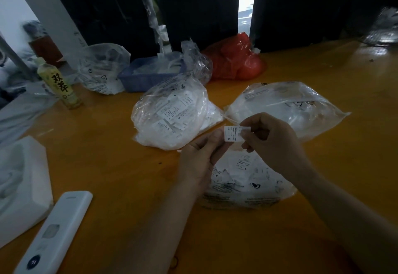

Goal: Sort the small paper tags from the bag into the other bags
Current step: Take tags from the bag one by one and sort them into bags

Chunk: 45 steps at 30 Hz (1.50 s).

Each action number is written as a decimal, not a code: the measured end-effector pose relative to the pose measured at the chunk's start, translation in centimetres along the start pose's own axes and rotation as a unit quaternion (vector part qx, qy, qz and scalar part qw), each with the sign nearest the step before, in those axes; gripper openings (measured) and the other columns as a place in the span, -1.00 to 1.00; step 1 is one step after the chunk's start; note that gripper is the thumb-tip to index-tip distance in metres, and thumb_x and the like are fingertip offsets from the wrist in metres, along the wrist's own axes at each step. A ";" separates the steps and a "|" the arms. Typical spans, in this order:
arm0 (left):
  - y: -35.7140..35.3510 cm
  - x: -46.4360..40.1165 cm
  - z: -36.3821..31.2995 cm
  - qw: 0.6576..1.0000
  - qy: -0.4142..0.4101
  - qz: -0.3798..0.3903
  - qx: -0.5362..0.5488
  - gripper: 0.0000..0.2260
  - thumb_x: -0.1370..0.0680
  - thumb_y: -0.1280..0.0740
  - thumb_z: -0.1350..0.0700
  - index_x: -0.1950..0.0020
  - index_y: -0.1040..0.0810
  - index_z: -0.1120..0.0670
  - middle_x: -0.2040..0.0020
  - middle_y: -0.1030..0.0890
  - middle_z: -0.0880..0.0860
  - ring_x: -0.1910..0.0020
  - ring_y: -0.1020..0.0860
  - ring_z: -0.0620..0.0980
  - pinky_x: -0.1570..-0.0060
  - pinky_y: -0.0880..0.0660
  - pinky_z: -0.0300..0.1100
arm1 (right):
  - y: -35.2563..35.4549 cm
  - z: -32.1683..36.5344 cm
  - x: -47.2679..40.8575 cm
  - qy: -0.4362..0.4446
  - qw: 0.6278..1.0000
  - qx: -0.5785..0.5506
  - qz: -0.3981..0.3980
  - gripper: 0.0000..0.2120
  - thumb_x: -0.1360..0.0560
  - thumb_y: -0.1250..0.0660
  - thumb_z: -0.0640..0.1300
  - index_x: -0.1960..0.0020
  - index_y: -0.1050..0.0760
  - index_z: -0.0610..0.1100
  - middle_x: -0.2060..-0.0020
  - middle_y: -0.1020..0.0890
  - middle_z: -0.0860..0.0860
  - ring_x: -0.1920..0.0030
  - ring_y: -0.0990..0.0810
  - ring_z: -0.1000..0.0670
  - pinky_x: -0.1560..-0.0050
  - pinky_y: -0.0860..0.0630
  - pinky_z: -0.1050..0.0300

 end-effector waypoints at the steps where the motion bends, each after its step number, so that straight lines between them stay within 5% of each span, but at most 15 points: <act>1: 0.0 0.1 0.0 1.000 -0.004 -0.001 -0.011 -0.81 -0.50 -0.48 0.11 -0.04 -0.77 0.18 -0.09 -0.73 0.26 -0.10 -0.73 0.13 -0.03 -0.67 -0.15 | -0.1 0.0 0.1 0.004 1.000 0.006 0.004 -0.89 -0.59 -0.41 -0.21 -0.06 -0.59 -0.03 0.23 -0.70 0.11 0.27 -0.70 0.17 0.23 -0.62 0.30; 7: 0.1 0.3 0.2 0.993 -0.031 -0.002 -0.112 -0.70 -0.48 -0.51 0.02 -0.11 -0.74 0.18 -0.08 -0.75 0.17 -0.10 -0.72 0.18 -0.02 -0.66 -0.15 | -0.4 0.1 0.3 0.017 1.000 0.007 0.026 -0.83 -0.59 -0.41 -0.17 -0.07 -0.61 0.10 0.24 -0.69 0.17 0.25 -0.70 0.20 0.24 -0.58 0.37; 11: 0.2 0.2 0.4 0.995 -0.019 -0.022 -0.099 -0.79 -0.44 -0.53 0.03 0.02 -0.77 0.12 -0.06 -0.75 0.18 -0.08 -0.72 0.17 0.00 -0.67 -0.13 | -0.4 -0.3 0.1 -0.021 0.998 -0.066 -0.006 -0.80 -0.53 -0.48 -0.14 -0.09 -0.57 0.07 0.19 -0.68 0.13 0.27 -0.71 0.14 0.25 -0.59 0.34; 15: 0.3 0.1 0.5 0.995 -0.016 -0.008 -0.103 -0.70 -0.45 -0.53 0.02 -0.08 -0.74 0.18 -0.08 -0.75 0.17 -0.10 -0.72 0.15 -0.04 -0.67 -0.13 | -0.7 -0.4 0.4 0.000 1.000 -0.001 -0.011 -0.90 -0.52 -0.48 -0.05 0.03 -0.58 0.12 0.23 -0.68 0.23 0.25 -0.68 0.18 0.25 -0.59 0.33; 21: 0.4 0.2 0.6 0.992 -0.023 -0.008 -0.127 -0.63 -0.49 -0.51 -0.03 -0.16 -0.72 0.21 -0.10 -0.74 0.21 -0.15 -0.71 0.14 -0.10 -0.65 -0.09 | -1.2 0.5 0.9 0.047 0.998 0.036 0.025 -0.85 -0.51 -0.38 0.19 -0.06 -0.56 0.22 0.14 -0.65 0.28 0.17 -0.65 0.17 0.20 -0.63 0.15; 24: 0.2 0.4 0.5 0.992 -0.024 0.002 -0.125 -0.62 -0.47 -0.52 -0.06 -0.15 -0.73 0.19 -0.11 -0.74 0.19 -0.16 -0.70 0.13 -0.12 -0.65 -0.08 | -1.3 0.4 1.0 0.058 0.997 0.040 0.019 -0.86 -0.53 -0.46 0.03 -0.05 -0.55 0.16 0.15 -0.64 0.24 0.17 -0.63 0.16 0.20 -0.60 0.20; 28: -0.3 0.3 0.1 0.991 -0.048 0.030 -0.124 -0.86 -0.62 -0.42 0.12 -0.08 -0.77 0.00 -0.13 -0.75 0.09 -0.17 -0.70 0.03 -0.18 -0.63 -0.07 | -0.6 0.2 0.6 0.047 0.998 0.025 -0.029 -0.87 -0.53 -0.49 -0.05 -0.04 -0.58 0.07 0.15 -0.64 0.24 0.16 -0.63 0.15 0.17 -0.58 0.33; 31: -0.3 0.5 -1.0 0.973 -0.107 -0.002 -0.206 -0.76 -0.64 -0.39 0.20 -0.05 -0.76 -0.14 -0.05 -0.75 -0.05 -0.10 -0.71 -0.03 -0.06 -0.64 -0.19 | 0.3 0.1 -0.1 0.032 0.998 -0.006 -0.050 -0.87 -0.51 -0.49 -0.05 -0.04 -0.60 0.04 0.12 -0.66 0.25 0.17 -0.64 0.18 0.16 -0.55 0.40; 33: 0.1 0.6 -2.2 0.938 -0.177 -0.028 -0.297 -0.76 -0.63 -0.42 0.14 -0.16 -0.68 -0.22 -0.02 -0.71 -0.12 -0.01 -0.71 -0.09 0.02 -0.67 -0.21 | 1.2 -0.4 -0.7 0.024 0.997 0.005 -0.071 -0.89 -0.54 -0.47 -0.07 -0.05 -0.61 0.04 0.17 -0.67 0.21 0.15 -0.64 0.21 0.15 -0.54 0.43; 36: 1.4 -0.3 -5.6 0.857 -0.304 -0.097 -0.404 -0.74 -0.63 -0.41 0.12 -0.22 -0.63 -0.23 -0.05 -0.67 -0.16 0.05 -0.71 -0.12 0.10 -0.67 -0.21 | 3.1 -2.1 -2.5 0.022 0.979 0.167 -0.113 -0.88 -0.61 -0.38 -0.12 -0.13 -0.62 -0.02 0.05 -0.67 0.16 0.15 -0.59 0.20 0.18 -0.42 0.48; 38: 2.5 -1.8 -8.1 0.773 -0.362 -0.165 -0.495 -0.79 -0.62 -0.41 0.19 -0.19 -0.69 -0.08 -0.10 -0.69 -0.08 0.07 -0.69 -0.13 0.10 -0.65 -0.25 | 4.3 -4.1 -3.6 -0.015 0.948 0.304 -0.092 -0.80 -0.63 -0.33 -0.15 -0.23 -0.60 -0.10 -0.14 -0.66 -0.05 -0.07 -0.60 -0.02 -0.05 -0.44 0.22; 41: 4.1 -4.2 -10.2 0.675 -0.337 -0.222 -0.618 -0.82 -0.63 -0.39 0.23 -0.18 -0.72 0.07 -0.14 -0.71 0.06 -0.02 -0.64 -0.06 0.02 -0.52 -0.34 | 5.2 -6.9 -4.2 -0.107 0.889 0.444 0.024 -0.61 -0.64 -0.30 -0.02 -0.45 -0.44 -0.02 -0.35 -0.51 -0.21 -0.34 -0.45 -0.25 -0.42 -0.33 -0.15; 45: 5.4 -6.7 -9.4 0.544 -0.175 -0.205 -0.794 -0.74 -0.68 -0.25 0.02 -0.29 -0.67 -0.08 -0.37 -0.54 0.06 -0.37 -0.37 0.19 -0.31 -0.32 0.11 | 5.1 -7.8 -4.2 -0.084 0.871 0.481 0.054 -0.71 -0.64 -0.30 -0.01 -0.34 -0.56 0.02 -0.26 -0.54 -0.18 -0.28 -0.47 -0.22 -0.36 -0.40 -0.16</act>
Point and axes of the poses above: each hand's wrist, its own x-axis away from the middle knuckle, its own y-axis out of the back of the hand, z = x × y, the point moved 2 cm from there along -x, towards the middle knuckle
